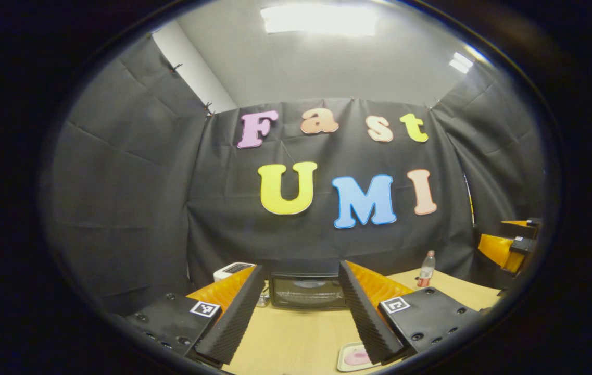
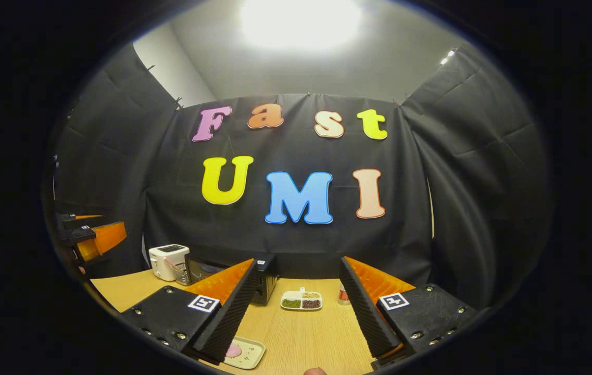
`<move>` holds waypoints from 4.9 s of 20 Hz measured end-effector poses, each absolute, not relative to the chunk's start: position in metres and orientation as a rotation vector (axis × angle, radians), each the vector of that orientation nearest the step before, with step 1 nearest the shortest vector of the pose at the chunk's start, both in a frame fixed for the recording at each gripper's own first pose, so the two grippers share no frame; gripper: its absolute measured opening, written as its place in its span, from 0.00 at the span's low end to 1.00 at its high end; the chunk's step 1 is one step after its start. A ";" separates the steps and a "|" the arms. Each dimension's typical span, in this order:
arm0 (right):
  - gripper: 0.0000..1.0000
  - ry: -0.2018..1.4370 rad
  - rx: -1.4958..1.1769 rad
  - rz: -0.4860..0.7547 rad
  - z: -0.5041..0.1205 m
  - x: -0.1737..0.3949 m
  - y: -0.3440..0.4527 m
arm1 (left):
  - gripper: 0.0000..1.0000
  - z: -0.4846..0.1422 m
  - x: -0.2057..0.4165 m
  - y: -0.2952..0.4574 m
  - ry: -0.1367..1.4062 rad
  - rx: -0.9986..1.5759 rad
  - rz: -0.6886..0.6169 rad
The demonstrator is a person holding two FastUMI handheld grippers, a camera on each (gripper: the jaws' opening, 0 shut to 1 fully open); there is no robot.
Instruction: Open the electric oven with the left hand, put the food in, and close the electric oven.
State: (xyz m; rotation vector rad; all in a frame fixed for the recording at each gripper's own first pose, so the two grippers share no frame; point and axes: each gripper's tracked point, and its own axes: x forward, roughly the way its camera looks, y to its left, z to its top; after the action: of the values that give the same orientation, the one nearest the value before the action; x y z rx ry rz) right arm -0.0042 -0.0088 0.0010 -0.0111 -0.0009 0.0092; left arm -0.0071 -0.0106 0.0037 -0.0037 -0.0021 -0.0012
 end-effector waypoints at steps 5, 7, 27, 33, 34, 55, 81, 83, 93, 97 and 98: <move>0.96 0.004 -0.004 0.025 -0.003 0.001 -0.017 | 1.00 0.010 -0.003 -0.023 -0.013 0.009 -0.005; 0.96 0.017 0.006 0.040 -0.008 0.005 -0.020 | 1.00 0.009 0.002 -0.030 -0.013 0.012 -0.013; 0.96 0.044 0.058 -0.089 -0.025 0.067 -0.041 | 1.00 -0.038 0.215 -0.021 0.035 0.009 -0.068; 0.96 0.060 0.032 -0.161 -0.034 0.090 -0.027 | 1.00 -0.090 0.278 -0.023 0.108 -0.010 -0.135; 0.96 0.062 0.028 -0.171 -0.036 0.092 -0.026 | 1.00 -0.099 0.287 -0.025 0.119 -0.010 -0.148; 0.96 0.172 -0.060 -0.302 -0.068 0.102 -0.026 | 0.95 -0.251 0.372 -0.044 0.328 -0.004 -0.165; 0.96 0.162 -0.071 -0.186 -0.060 0.084 -0.027 | 1.00 -0.291 0.258 -0.035 0.392 0.014 -0.132; 0.96 0.168 -0.071 -0.176 -0.062 0.082 -0.026 | 1.00 -0.296 0.251 -0.035 0.404 0.019 -0.129; 0.96 0.181 -0.074 -0.117 -0.067 0.075 -0.014 | 1.00 -0.336 0.220 -0.034 0.513 0.023 -0.117; 0.96 0.209 -0.056 -0.088 -0.075 0.072 -0.006 | 0.97 -0.342 0.214 -0.033 0.539 0.023 -0.115; 0.96 0.213 -0.056 -0.079 -0.076 0.071 -0.002 | 1.00 -0.338 0.209 -0.032 0.535 0.014 -0.115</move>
State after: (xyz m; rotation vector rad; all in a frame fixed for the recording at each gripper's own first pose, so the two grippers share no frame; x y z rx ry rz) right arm 0.0706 -0.0023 -0.0757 -0.0561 0.2129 -0.0787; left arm 0.2093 -0.0315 -0.3382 0.0145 0.5352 -0.1154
